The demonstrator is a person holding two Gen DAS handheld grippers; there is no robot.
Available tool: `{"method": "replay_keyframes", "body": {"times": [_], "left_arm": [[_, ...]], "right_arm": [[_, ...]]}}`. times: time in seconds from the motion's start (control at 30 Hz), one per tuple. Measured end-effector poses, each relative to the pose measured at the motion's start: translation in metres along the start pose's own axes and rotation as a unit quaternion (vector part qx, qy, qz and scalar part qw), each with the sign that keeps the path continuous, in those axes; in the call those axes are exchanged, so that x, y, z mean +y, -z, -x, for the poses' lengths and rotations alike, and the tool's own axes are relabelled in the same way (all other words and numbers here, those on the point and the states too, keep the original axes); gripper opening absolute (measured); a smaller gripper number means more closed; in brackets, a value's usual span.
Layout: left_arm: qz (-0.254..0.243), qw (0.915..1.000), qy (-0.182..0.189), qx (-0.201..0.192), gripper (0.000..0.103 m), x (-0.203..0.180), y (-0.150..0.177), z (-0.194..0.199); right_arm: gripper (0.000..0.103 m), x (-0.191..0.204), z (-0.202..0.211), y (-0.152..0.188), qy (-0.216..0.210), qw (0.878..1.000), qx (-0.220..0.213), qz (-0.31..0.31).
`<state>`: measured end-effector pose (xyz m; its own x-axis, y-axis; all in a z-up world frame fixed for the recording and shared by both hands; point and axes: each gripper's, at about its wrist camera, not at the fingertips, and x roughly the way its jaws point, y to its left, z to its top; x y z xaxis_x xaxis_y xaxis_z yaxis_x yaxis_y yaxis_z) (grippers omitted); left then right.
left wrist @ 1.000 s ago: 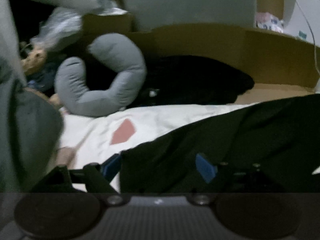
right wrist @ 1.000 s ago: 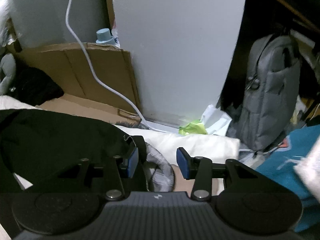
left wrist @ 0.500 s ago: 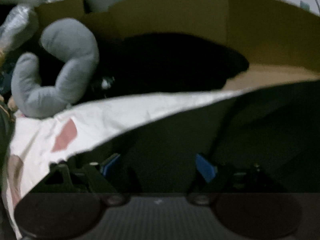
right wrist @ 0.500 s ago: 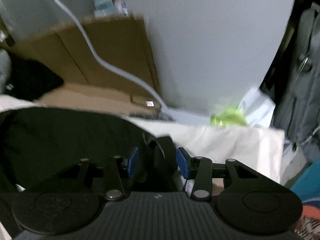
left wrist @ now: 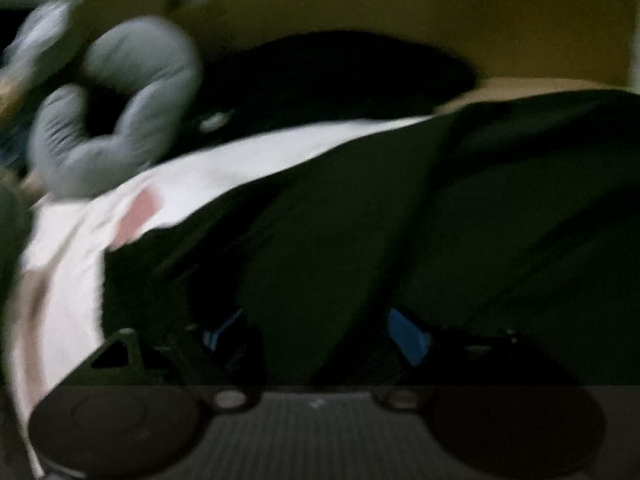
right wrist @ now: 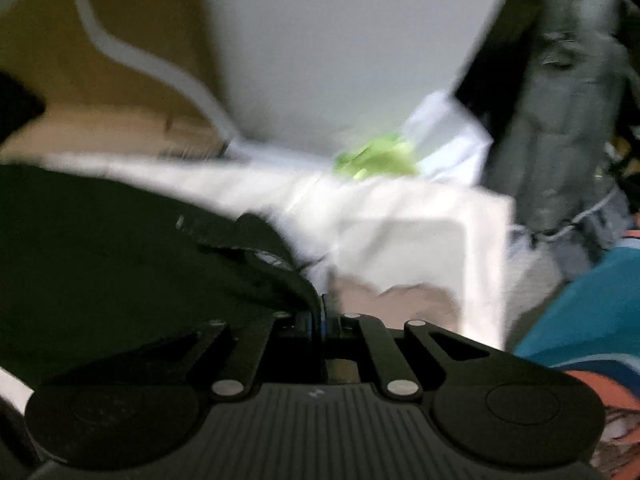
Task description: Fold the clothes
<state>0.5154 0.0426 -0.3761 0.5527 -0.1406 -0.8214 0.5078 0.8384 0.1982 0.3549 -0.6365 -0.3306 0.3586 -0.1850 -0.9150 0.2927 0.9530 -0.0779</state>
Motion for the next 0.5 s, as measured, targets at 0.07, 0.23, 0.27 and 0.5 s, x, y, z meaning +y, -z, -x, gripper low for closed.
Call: {"method": "replay_keyframes", "body": {"times": [0.07, 0.23, 0.27, 0.5], "left_arm": [[-0.021, 0.9994, 0.028, -0.004, 0.081, -0.016, 0.001, 0.004], [-0.059, 0.9901, 0.106, 0.07, 0.067, -0.061, 0.016, -0.009], [-0.063, 0.9891, 0.109, 0.076, 0.066, -0.064, 0.022, -0.009], [-0.045, 0.9782, 0.16, 0.125, 0.065, -0.057, 0.076, 0.018]], "right_arm": [[0.004, -0.006, 0.011, -0.004, 0.007, 1.0, -0.021, -0.016], [0.011, -0.001, 0.002, 0.002, -0.006, 0.999, 0.006, -0.044], [0.018, 0.003, -0.002, 0.007, -0.005, 0.999, 0.018, -0.035], [0.054, 0.015, 0.03, 0.051, -0.039, 0.999, -0.008, 0.025]]}}
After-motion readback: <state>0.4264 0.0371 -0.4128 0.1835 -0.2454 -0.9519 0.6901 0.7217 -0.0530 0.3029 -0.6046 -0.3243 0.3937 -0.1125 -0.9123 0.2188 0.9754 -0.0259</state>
